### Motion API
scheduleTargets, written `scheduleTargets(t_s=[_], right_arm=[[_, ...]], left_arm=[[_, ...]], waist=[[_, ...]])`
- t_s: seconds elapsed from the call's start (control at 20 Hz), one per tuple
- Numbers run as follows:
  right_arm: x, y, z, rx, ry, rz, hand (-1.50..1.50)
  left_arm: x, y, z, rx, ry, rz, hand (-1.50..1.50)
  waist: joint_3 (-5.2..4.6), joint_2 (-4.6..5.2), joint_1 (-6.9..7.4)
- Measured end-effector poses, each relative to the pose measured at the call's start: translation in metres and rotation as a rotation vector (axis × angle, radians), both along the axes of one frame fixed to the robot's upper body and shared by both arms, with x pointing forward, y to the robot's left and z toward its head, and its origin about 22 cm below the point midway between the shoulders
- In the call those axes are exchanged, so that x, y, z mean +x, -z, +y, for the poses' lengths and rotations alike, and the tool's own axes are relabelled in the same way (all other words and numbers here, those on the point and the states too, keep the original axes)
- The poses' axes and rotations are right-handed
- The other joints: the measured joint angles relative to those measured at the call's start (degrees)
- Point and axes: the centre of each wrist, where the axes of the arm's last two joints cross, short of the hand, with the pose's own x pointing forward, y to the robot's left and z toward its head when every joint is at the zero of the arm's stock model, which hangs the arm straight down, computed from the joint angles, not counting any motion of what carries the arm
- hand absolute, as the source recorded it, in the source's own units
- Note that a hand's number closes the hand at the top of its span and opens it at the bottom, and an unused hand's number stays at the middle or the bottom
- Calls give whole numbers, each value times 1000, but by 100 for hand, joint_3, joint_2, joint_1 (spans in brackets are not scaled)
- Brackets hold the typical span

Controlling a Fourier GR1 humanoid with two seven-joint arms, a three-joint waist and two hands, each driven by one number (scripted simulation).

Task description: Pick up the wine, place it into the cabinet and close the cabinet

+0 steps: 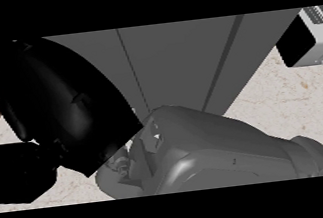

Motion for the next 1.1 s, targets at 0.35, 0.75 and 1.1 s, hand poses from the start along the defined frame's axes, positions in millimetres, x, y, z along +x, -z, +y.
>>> scheduleTargets(t_s=[0.35, 0.75, 1.1], right_arm=[[68, 5, 6, 0, 112, 32, 150], [94, 23, 4, -29, 89, -19, 150], [103, 35, -6, -42, 38, -94, 150]], left_arm=[[3, -8, 15, 10, -5, -12, 150], [9, -16, 21, 18, -18, -30, 150], [12, -21, 23, 11, -30, -40, 150]], waist=[[3, 18, -1], [-22, -189, -7], [-98, -272, 32]])
